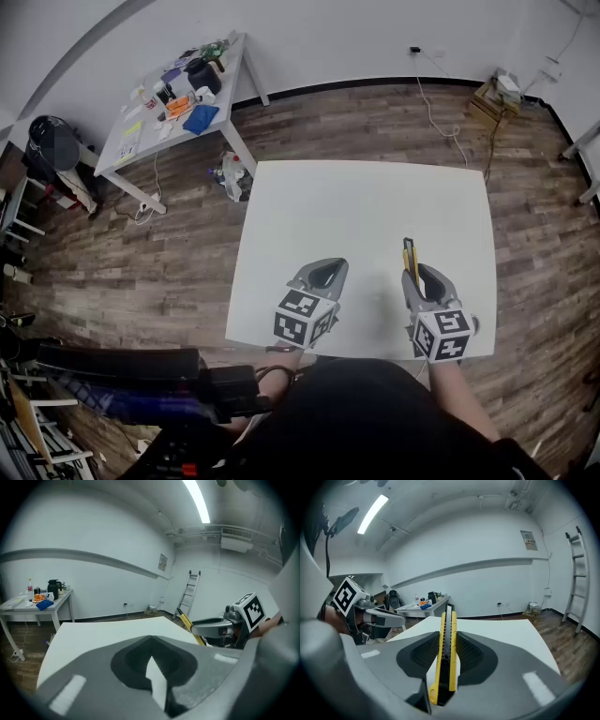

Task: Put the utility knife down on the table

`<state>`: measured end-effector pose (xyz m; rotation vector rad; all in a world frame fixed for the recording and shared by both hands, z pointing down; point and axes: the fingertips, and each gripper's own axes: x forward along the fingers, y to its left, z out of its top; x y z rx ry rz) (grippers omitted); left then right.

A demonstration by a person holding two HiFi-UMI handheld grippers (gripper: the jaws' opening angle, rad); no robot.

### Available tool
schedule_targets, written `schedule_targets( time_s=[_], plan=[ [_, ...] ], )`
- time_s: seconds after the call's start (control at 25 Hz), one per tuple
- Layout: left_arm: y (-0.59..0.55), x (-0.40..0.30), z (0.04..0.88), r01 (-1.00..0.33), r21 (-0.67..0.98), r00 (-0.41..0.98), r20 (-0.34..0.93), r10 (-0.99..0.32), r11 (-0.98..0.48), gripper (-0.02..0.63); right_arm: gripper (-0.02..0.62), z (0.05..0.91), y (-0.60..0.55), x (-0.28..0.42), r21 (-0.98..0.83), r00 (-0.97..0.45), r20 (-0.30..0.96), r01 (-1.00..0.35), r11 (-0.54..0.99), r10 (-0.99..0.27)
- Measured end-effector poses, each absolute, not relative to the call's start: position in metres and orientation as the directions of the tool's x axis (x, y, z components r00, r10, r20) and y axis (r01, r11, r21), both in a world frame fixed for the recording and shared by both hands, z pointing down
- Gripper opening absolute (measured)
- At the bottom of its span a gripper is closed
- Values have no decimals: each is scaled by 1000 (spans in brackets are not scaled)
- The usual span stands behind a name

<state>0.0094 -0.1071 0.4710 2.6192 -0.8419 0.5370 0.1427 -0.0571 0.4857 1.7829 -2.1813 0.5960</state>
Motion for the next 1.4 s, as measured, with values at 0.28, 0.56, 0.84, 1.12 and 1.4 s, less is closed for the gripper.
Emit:
schedule_targets(
  time_s=[0.28,0.56,0.84,1.12,1.4],
  plan=[
    [-107,11,473,-616,202,749,451,-486,-761,2,133,489,-59,143,-146,-228,458,-973,180,-859],
    [-104,11,473,-609,205,753,452,-477,-766,1,134,494,-61,138,-142,-234,465,-972,189,-854],
    [-102,9,474,-615,209,750,452,-483,-760,1,135,512,-84,122,-125,-264,499,-964,233,-825],
    [-100,-5,479,-640,221,733,463,-498,-736,1,135,529,-112,95,-125,-304,538,-951,283,-786],
    [-106,-23,482,-677,235,705,478,-523,-697,2,135,571,-141,80,-89,-307,637,-941,328,-707]
  ],
)
